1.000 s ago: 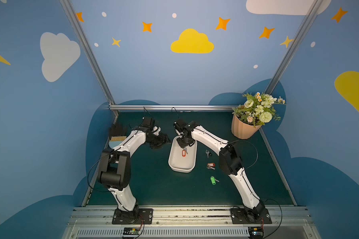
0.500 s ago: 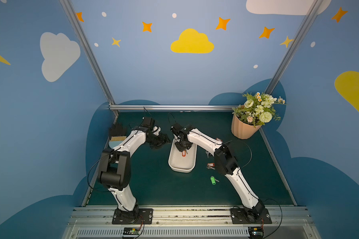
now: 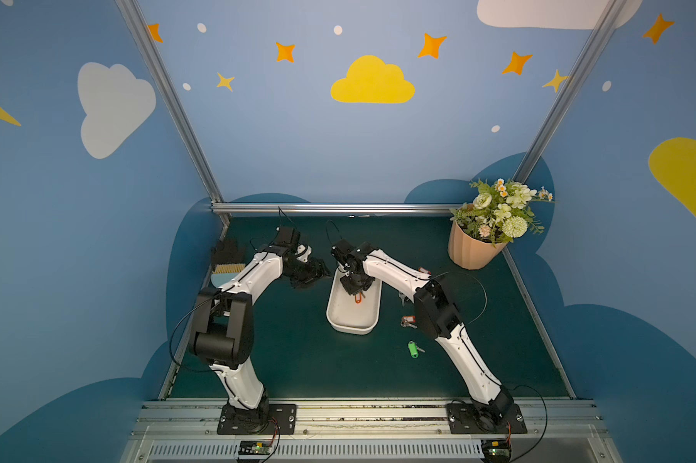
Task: Take the keys out of the storage box
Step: Pick up the key from the storage box.
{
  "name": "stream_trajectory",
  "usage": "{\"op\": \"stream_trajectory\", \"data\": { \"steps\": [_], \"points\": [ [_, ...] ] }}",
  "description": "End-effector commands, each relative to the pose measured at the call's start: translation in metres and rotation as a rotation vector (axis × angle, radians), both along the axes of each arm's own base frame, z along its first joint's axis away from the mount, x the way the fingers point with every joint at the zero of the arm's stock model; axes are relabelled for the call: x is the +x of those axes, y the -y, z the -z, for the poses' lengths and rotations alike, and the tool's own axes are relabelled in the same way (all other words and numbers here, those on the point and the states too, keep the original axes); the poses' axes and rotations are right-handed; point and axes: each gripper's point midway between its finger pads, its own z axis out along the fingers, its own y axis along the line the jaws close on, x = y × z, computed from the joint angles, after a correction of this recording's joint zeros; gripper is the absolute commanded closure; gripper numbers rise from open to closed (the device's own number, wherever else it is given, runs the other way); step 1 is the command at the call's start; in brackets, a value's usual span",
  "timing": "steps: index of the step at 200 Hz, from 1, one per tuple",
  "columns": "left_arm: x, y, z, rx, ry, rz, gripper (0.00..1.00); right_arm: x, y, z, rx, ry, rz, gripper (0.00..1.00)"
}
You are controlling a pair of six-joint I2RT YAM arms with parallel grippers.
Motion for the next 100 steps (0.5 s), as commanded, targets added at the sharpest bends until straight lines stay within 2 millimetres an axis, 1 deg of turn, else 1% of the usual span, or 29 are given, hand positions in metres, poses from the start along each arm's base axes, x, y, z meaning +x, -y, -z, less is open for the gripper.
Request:
{"op": "stream_trajectory", "data": {
  "steps": [1,35,72,100],
  "points": [
    [-0.005,0.0,0.001,-0.003,-0.011,0.01,0.24,-0.008,0.006,0.01,-0.035,-0.037,0.008,0.75],
    [-0.005,-0.001,0.0,-0.003,-0.006,0.01,0.24,-0.007,0.005,-0.001,-0.021,-0.021,0.012,0.88],
    [-0.005,0.0,-0.001,-0.003,-0.005,0.012,0.24,-0.006,0.005,-0.023,-0.001,0.013,0.016,1.0],
    [-0.006,-0.002,-0.004,0.001,0.007,0.013,0.24,-0.008,0.005,-0.049,0.038,0.035,0.014,1.0]
  ]
}}
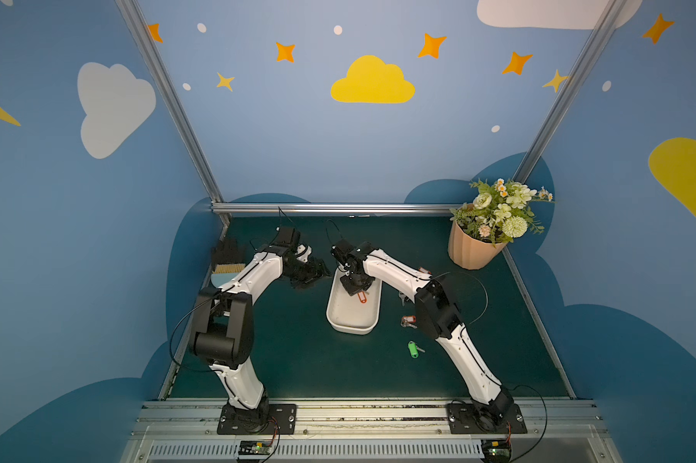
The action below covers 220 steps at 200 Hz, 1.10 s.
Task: Take the keys out of the storage box
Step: Pick up the key from the storage box, then place the key at the center of the board.
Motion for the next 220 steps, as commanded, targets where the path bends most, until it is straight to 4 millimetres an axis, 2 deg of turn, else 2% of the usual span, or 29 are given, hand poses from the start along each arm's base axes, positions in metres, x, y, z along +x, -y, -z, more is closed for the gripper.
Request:
{"op": "stream_trajectory", "data": {
  "steps": [1,29,54,85,117,150,176,192,220],
  "points": [
    [-0.006,-0.002,-0.005,0.001,0.009,0.013,0.24,-0.007,0.004,-0.044,0.036,0.028,0.001,1.0],
    [-0.008,-0.004,-0.013,0.008,0.053,0.005,0.24,-0.011,0.016,-0.082,0.062,0.077,0.01,1.0],
    [-0.012,-0.009,-0.023,0.024,0.107,-0.013,0.23,-0.02,0.038,-0.114,0.064,0.112,0.039,1.0],
    [-0.02,-0.019,-0.037,0.051,0.199,-0.046,0.19,-0.042,0.089,-0.146,0.011,0.135,0.116,1.0],
    [-0.026,-0.031,-0.047,0.09,0.279,-0.097,0.14,-0.076,0.153,-0.158,-0.047,0.108,0.239,1.0],
    [-0.031,-0.043,-0.05,0.134,0.319,-0.151,0.12,-0.12,0.207,-0.146,-0.076,0.037,0.387,1.0],
    [-0.033,-0.048,-0.05,0.149,0.335,-0.175,0.11,-0.151,0.241,-0.115,-0.098,-0.042,0.512,1.0],
    [-0.034,-0.049,-0.051,0.149,0.342,-0.182,0.1,-0.164,0.254,-0.094,-0.091,-0.084,0.574,1.0],
    [-0.035,-0.048,-0.052,0.146,0.345,-0.176,0.09,-0.173,0.262,-0.061,-0.04,-0.141,0.647,1.0]
  ]
}}
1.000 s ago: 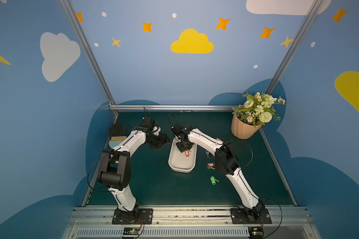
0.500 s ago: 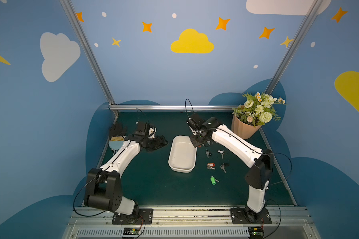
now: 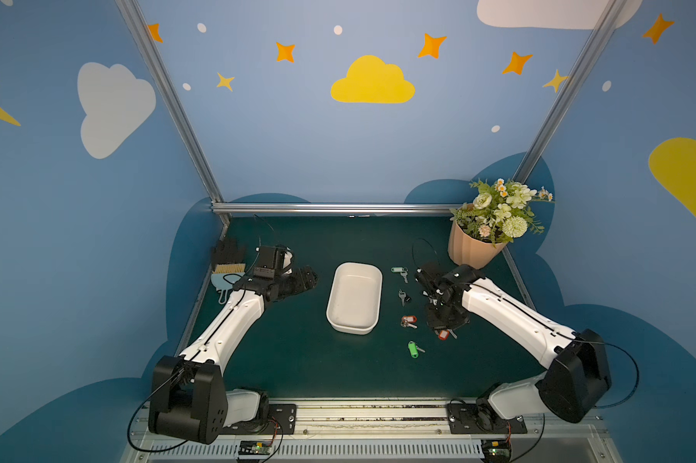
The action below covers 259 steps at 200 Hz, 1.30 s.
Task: Take the keys out of the storage box
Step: Place the key at the center of the board.
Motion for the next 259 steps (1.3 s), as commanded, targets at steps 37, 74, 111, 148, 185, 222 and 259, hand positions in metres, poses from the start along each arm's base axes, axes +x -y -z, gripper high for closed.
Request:
{"op": "stream_trajectory", "data": {
  "steps": [37,74,111,148,185,222,259],
  "points": [
    [0.0,-0.003,-0.01,-0.003,0.029,-0.017,0.09,-0.006,-0.001,0.056,0.134,-0.062,0.156,1.0],
    [-0.003,-0.004,-0.013,0.001,0.034,-0.018,0.09,-0.009,0.002,0.078,0.15,-0.085,0.182,1.0],
    [-0.004,-0.003,-0.014,-0.006,0.036,-0.018,0.09,-0.003,0.006,0.093,0.153,-0.069,0.212,1.0],
    [-0.005,-0.003,-0.016,-0.012,0.039,-0.018,0.09,0.002,0.01,0.1,0.126,-0.065,0.216,1.0],
    [-0.007,-0.003,-0.017,-0.014,0.042,-0.022,0.09,0.008,0.008,0.1,0.144,-0.028,0.22,1.0],
    [-0.007,-0.003,-0.017,-0.016,0.043,-0.023,0.09,0.015,0.006,0.093,0.17,0.012,0.209,1.0],
    [-0.006,-0.004,-0.018,-0.012,0.045,-0.025,0.09,0.014,0.01,0.078,0.177,0.06,0.208,0.77]
  ]
}}
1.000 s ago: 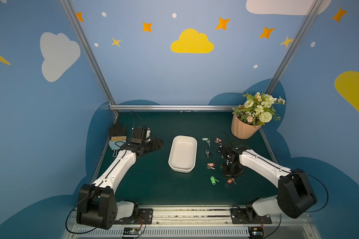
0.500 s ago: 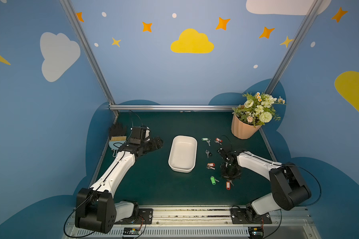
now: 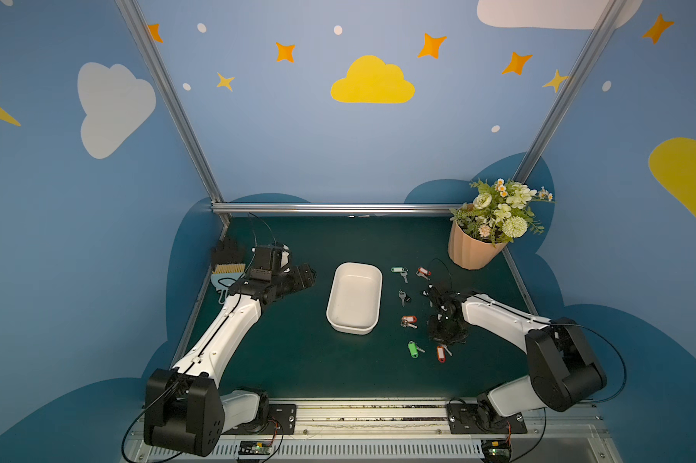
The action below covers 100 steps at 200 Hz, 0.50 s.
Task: Take the keys out of the storage box
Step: Place the key at the center of the board.
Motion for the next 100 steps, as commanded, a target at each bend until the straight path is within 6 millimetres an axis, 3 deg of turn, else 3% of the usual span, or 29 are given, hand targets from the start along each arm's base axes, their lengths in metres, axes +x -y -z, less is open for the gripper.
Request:
{"op": "stream_trajectory", "data": {
  "steps": [1,45,75,100],
  "points": [
    [-0.004,-0.002,0.001,0.001,-0.005,-0.004,0.09,0.006,0.002,-0.011,0.011,0.067,0.009,0.76],
    [-0.004,-0.005,-0.003,0.023,0.005,-0.009,0.09,-0.003,0.016,-0.04,-0.03,0.094,0.005,0.65],
    [-0.005,-0.023,-0.012,0.088,0.032,-0.085,0.09,0.013,0.028,-0.09,-0.023,0.283,0.02,0.52],
    [-0.007,-0.048,-0.034,0.162,0.14,-0.191,0.09,0.036,0.049,-0.14,-0.024,0.537,0.072,0.38]
  ]
}}
